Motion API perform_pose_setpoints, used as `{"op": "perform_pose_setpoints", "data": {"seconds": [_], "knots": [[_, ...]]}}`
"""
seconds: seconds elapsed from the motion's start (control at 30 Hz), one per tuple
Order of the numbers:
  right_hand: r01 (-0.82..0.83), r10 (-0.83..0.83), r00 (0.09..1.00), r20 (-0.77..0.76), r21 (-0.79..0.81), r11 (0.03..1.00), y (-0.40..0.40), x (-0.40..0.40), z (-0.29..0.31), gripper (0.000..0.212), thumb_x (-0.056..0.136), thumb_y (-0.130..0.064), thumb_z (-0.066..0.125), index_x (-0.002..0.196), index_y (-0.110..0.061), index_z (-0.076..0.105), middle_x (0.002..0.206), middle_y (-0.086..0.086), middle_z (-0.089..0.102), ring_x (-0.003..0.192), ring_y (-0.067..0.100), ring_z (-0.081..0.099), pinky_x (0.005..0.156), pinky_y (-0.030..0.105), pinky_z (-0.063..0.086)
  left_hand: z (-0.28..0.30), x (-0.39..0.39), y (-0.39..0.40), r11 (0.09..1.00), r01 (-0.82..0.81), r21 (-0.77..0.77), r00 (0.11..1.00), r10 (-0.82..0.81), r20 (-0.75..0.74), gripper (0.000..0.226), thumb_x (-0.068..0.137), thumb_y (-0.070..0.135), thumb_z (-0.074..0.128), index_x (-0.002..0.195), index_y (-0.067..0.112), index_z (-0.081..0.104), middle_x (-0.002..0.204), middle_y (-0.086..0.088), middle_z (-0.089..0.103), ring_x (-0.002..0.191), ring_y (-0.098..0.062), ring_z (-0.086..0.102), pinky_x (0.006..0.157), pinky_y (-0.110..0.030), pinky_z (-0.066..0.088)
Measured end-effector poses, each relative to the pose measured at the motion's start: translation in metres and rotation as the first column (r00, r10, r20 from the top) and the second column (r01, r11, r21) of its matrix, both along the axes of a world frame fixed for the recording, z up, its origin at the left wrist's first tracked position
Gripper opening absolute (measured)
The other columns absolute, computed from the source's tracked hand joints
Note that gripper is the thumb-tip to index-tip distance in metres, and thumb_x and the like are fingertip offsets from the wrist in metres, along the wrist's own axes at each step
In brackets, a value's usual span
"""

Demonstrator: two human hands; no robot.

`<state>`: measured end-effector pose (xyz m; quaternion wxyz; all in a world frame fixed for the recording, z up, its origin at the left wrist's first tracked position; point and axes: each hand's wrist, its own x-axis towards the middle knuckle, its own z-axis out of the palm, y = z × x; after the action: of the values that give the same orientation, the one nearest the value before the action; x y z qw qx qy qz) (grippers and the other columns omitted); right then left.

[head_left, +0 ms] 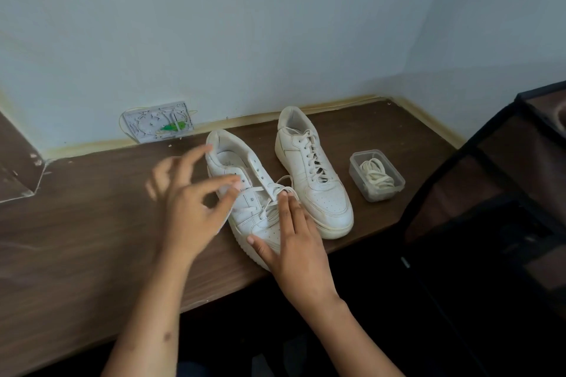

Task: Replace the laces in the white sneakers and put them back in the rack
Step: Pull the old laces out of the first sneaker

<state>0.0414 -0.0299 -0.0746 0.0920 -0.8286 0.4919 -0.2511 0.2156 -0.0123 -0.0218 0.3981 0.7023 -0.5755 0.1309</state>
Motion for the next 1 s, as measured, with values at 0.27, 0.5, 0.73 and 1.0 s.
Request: {"op": "perform_pose_setpoints", "data": {"seconds": [0.27, 0.5, 0.73, 1.0], "knots": [[-0.028, 0.028, 1.0, 0.001, 0.028, 0.999, 0.0, 0.0, 0.0, 0.089, 0.092, -0.07, 0.032, 0.154, -0.008, 0.019, 0.16, 0.009, 0.024, 0.149, 0.019, 0.02, 0.119, 0.027, 0.014, -0.013, -0.028, -0.019, 0.998, 0.037, -0.053, 0.979, -0.026, 0.201, 0.011, 0.076, 0.018, 0.081, 0.078, 0.029, 0.077, 0.126, 0.01, 0.063, 0.113, -0.027, 0.043, 0.107, -0.051, 0.028], [-0.037, 0.037, 0.999, 0.007, 0.035, 0.999, 0.001, 0.0, 0.003, 0.088, 0.092, -0.069, 0.033, 0.157, -0.013, 0.012, 0.162, 0.007, 0.019, 0.149, 0.018, 0.017, 0.117, 0.023, 0.006, 0.005, -0.021, -0.002, 0.864, -0.274, -0.423, 0.961, 0.226, -0.162, 0.015, 0.097, 0.02, 0.06, 0.095, 0.013, 0.072, 0.12, -0.007, 0.06, 0.101, -0.031, 0.051, 0.096, -0.032, 0.028], [-0.027, 0.027, 1.0, 0.016, 0.051, 0.998, 0.0, 0.003, 0.0, 0.09, 0.091, -0.072, 0.031, 0.156, -0.011, 0.016, 0.161, 0.009, 0.023, 0.148, 0.02, 0.021, 0.12, 0.029, 0.017, -0.009, -0.018, -0.01, 1.0, -0.016, 0.021, 0.995, 0.014, 0.102, 0.015, 0.085, 0.044, 0.067, 0.091, 0.036, 0.077, 0.141, 0.005, 0.051, 0.121, -0.031, 0.037, 0.102, -0.045, 0.025], [-0.016, 0.014, 0.999, 0.035, 0.074, 0.997, 0.001, 0.003, 0.001, 0.091, 0.089, -0.074, 0.03, 0.156, -0.014, 0.014, 0.161, 0.008, 0.022, 0.149, 0.016, 0.019, 0.119, 0.025, 0.016, -0.011, -0.026, -0.018, 0.986, 0.045, -0.163, 0.999, -0.046, -0.001, 0.019, 0.079, 0.011, 0.065, 0.079, 0.025, 0.076, 0.118, 0.009, 0.067, 0.106, -0.022, 0.06, 0.11, -0.057, 0.028]]}}
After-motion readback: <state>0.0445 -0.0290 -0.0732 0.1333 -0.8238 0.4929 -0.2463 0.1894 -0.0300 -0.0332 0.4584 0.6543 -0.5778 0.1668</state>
